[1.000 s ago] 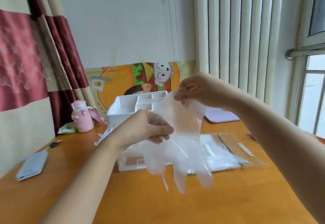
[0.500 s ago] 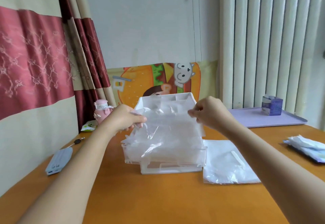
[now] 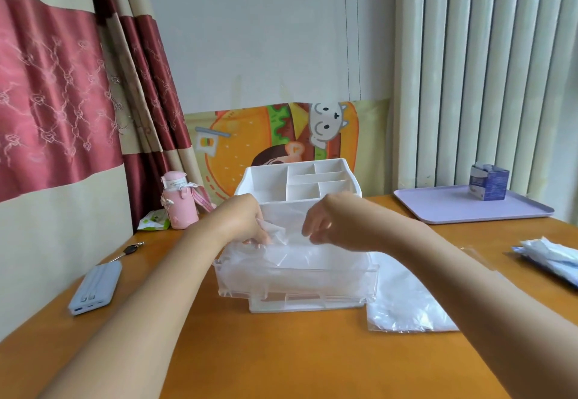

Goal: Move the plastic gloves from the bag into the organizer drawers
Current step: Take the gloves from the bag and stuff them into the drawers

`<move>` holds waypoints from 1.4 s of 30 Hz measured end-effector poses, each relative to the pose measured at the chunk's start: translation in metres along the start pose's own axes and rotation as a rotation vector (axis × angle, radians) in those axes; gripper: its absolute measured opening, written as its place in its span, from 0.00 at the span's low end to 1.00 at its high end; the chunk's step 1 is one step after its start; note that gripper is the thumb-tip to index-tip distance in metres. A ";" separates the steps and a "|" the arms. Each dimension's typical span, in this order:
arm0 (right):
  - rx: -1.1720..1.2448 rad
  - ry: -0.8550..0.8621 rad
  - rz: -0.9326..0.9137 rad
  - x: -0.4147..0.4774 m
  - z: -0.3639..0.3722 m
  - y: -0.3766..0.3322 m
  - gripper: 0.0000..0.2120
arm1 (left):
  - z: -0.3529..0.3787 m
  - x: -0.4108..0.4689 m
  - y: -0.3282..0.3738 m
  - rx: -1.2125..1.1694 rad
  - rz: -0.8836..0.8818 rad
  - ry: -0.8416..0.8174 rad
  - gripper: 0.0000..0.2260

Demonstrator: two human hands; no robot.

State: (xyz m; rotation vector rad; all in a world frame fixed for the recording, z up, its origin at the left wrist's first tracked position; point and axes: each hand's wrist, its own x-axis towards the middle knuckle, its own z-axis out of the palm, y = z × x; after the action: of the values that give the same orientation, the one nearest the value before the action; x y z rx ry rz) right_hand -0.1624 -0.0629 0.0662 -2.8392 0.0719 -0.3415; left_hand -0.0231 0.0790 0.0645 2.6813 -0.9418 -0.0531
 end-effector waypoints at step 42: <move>-0.053 -0.245 0.002 -0.004 -0.024 0.018 0.15 | 0.022 -0.008 0.011 0.085 0.092 -0.212 0.28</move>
State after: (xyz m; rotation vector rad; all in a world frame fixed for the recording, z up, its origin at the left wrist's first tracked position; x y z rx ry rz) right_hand -0.1722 -0.0868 0.0827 -2.9090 0.0341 0.0107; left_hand -0.0390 0.0696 0.0461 2.7460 -1.1543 -0.2882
